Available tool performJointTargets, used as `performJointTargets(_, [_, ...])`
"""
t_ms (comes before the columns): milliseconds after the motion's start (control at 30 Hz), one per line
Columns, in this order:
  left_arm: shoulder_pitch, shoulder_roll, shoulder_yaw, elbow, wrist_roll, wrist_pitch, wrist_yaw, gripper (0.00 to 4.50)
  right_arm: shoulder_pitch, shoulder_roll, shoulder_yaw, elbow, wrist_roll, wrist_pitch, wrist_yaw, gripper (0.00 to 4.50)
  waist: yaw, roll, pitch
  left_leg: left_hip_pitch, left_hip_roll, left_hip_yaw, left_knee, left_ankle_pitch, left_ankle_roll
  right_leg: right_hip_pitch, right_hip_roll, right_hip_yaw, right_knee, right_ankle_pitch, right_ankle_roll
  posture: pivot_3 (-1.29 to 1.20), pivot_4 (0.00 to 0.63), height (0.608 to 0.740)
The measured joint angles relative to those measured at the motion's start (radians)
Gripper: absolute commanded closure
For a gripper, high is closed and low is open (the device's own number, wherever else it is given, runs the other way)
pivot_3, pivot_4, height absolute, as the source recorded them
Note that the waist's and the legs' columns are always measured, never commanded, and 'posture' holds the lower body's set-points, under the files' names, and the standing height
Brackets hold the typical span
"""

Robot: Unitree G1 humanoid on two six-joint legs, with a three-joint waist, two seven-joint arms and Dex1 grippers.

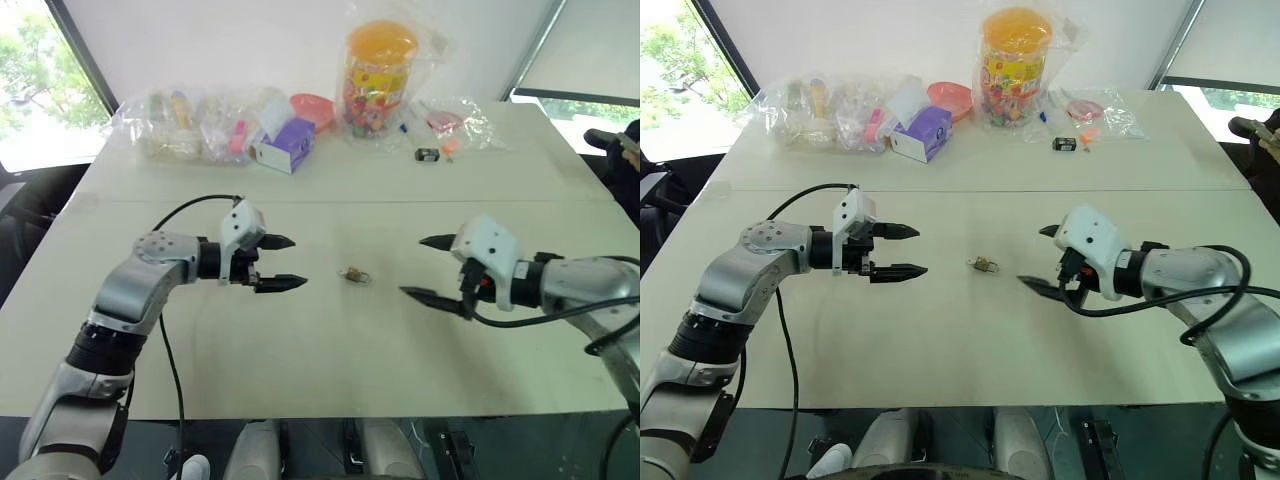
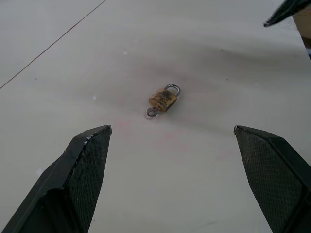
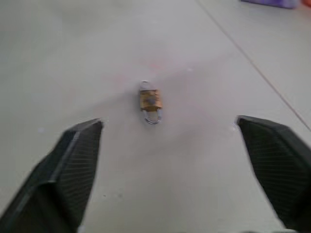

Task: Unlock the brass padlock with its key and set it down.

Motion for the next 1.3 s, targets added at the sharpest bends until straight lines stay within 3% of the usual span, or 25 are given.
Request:
performJointTargets(233, [0.010,-0.004,-0.008,-0.009,0.021,-0.022,0.013,0.24,-0.202,0.166,0.210,0.395,-0.123,-0.147,0.086,0.03,0.000,0.000,0.000,0.000,0.000,0.001,0.000,0.000,0.000,0.000,-0.001,0.000,0.000,0.000,0.000,0.00,0.150,0.740])
performJointTargets(433, [0.031,-0.002,-0.003,-0.034,0.022,-0.024,0.042,0.24,-0.282,0.263,0.269,0.700,-0.219,-0.281,0.129,0.03,0.001,0.000,0.000,-0.002,0.000,0.002,0.000,0.000,0.000,-0.002,-0.003,0.000,0.000,0.000,0.000,0.00,0.150,0.740])
performJointTargets(800, [0.045,0.001,0.006,-0.051,0.021,-0.024,0.067,0.24,-0.332,0.396,0.295,0.814,-0.291,-0.334,0.173,0.03,-0.002,0.000,0.000,0.000,0.000,0.002,0.000,0.000,0.000,-0.002,-0.003,0.000,0.003,0.000,0.000,0.00,0.150,0.740])
performJointTargets(900, [0.044,-0.001,0.006,-0.051,0.022,-0.024,0.070,0.24,-0.340,0.425,0.301,0.837,-0.324,-0.373,0.161,0.92,-0.003,0.001,0.000,0.000,0.000,0.002,0.000,0.000,0.000,-0.002,-0.003,0.000,0.003,0.000,0.000,0.00,0.150,0.740])
performJointTargets(1067, [0.042,-0.012,0.007,-0.051,0.019,-0.023,0.079,0.24,-0.339,0.425,0.306,0.860,-0.359,-0.432,0.169,3.47,-0.002,0.001,0.000,0.000,0.000,0.002,0.000,0.000,0.000,-0.002,-0.003,0.000,0.003,0.000,0.000,0.00,0.150,0.740])
performJointTargets(1100, [0.041,-0.021,0.009,-0.051,0.018,-0.022,0.082,0.24,-0.332,0.423,0.305,0.853,-0.359,-0.434,0.173,3.81,-0.002,0.001,0.000,0.000,0.000,0.002,0.001,0.000,0.000,-0.002,-0.004,0.000,0.004,0.000,0.000,0.00,0.150,0.740])
performJointTargets(1300, [0.030,-0.050,0.015,-0.049,-0.004,0.005,0.086,0.24,-0.267,0.376,0.310,0.732,-0.405,-0.461,0.157,3.78,0.003,0.001,0.000,0.000,0.000,0.002,0.001,0.000,0.000,-0.001,-0.004,0.000,0.004,0.000,0.000,0.00,0.150,0.740])
